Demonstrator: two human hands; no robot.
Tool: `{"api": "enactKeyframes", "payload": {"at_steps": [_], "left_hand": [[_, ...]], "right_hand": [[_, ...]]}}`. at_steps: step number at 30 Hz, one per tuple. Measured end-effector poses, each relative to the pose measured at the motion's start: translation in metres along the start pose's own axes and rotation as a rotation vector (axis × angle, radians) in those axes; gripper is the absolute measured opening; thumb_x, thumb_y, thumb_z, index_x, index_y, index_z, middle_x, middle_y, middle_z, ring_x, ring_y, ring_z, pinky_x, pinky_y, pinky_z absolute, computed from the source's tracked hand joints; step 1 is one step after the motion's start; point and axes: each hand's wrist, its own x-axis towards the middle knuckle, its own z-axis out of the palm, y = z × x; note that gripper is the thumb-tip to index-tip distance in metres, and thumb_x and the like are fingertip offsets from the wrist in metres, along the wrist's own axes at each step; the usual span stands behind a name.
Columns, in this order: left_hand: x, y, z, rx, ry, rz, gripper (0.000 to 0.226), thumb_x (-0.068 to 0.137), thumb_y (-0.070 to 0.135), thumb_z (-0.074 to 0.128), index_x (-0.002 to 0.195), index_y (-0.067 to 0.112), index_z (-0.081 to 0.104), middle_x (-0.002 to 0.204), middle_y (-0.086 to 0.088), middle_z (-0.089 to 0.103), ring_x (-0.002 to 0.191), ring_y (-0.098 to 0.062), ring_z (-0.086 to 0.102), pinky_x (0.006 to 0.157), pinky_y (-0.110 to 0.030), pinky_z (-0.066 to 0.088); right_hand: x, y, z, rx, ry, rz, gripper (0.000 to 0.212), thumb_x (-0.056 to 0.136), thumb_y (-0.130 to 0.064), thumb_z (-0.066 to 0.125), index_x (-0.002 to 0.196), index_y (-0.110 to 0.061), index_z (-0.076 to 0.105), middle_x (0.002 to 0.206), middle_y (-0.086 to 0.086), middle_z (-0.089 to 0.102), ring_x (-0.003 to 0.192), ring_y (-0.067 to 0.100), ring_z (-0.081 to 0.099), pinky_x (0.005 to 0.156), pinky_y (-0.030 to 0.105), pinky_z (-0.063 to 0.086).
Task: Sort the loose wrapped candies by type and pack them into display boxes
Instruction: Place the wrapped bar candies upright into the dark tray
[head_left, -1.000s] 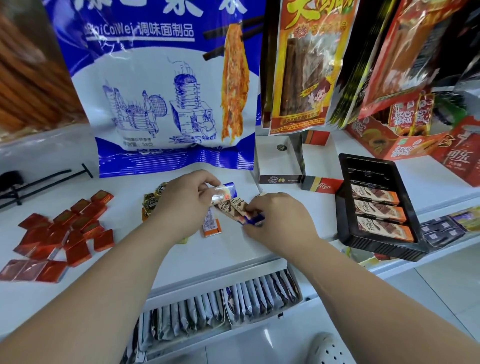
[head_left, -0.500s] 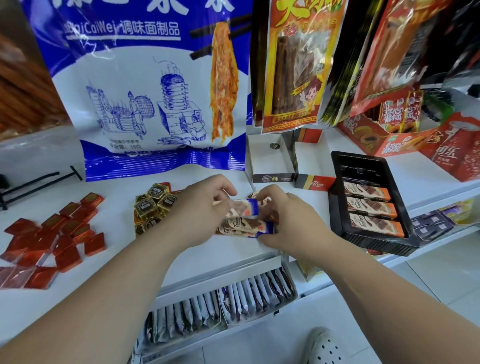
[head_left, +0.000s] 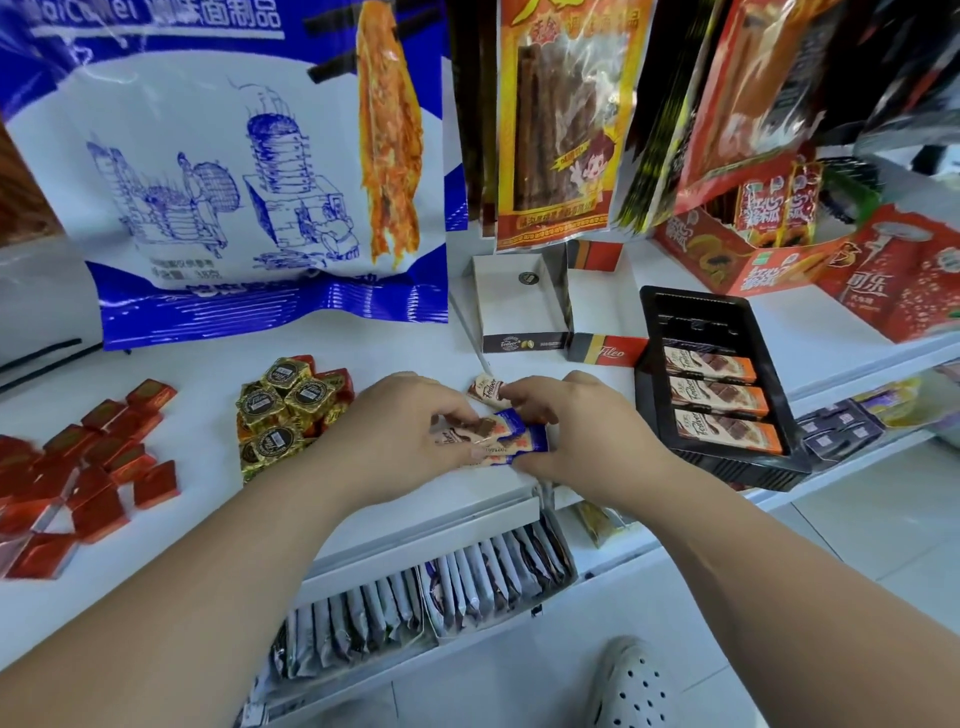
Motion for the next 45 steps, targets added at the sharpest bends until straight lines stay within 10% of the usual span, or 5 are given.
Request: {"api": "enactKeyframes", "payload": {"at_steps": [21, 31, 36, 45], "left_hand": [[-0.005, 0.001, 0.000, 0.129, -0.002, 0.025, 0.039, 0.072, 0.038, 0.081, 0.110, 0.039, 0.070, 0.100, 0.013, 0.070, 0.088, -0.005, 0.060, 0.079, -0.031, 0.053], [0.001, 0.006, 0.010, 0.024, 0.029, 0.069, 0.029, 0.067, 0.030, 0.083, 0.094, 0.032, 0.074, 0.086, 0.011, 0.072, 0.077, -0.004, 0.064, 0.070, -0.032, 0.054], [-0.001, 0.008, 0.004, -0.109, 0.104, 0.055, 0.029, 0.065, 0.023, 0.086, 0.092, 0.031, 0.076, 0.084, 0.015, 0.071, 0.077, 0.000, 0.065, 0.068, -0.030, 0.055], [-0.006, 0.032, -0.002, -0.004, 0.401, 0.212, 0.026, 0.068, 0.024, 0.084, 0.092, 0.023, 0.076, 0.084, 0.011, 0.069, 0.081, -0.007, 0.058, 0.069, -0.035, 0.054]], "right_hand": [[0.002, 0.000, 0.002, 0.143, -0.033, 0.023, 0.066, 0.067, -0.026, 0.087, 0.128, -0.028, 0.061, 0.105, -0.006, 0.072, 0.080, 0.012, 0.065, 0.082, 0.034, 0.056], [-0.005, 0.003, -0.012, 0.154, -0.063, 0.215, 0.058, 0.071, -0.059, 0.078, 0.116, -0.023, 0.069, 0.088, -0.012, 0.068, 0.074, 0.001, 0.061, 0.063, 0.016, 0.044], [-0.004, 0.003, -0.011, 0.161, -0.032, 0.271, 0.048, 0.080, -0.066, 0.063, 0.090, -0.020, 0.072, 0.080, -0.003, 0.068, 0.075, 0.015, 0.062, 0.066, 0.033, 0.051], [-0.005, -0.013, -0.033, 0.930, 0.120, 0.392, 0.032, 0.084, -0.018, 0.078, 0.112, -0.009, 0.064, 0.078, 0.015, 0.075, 0.071, 0.024, 0.074, 0.060, 0.029, 0.057]]}}
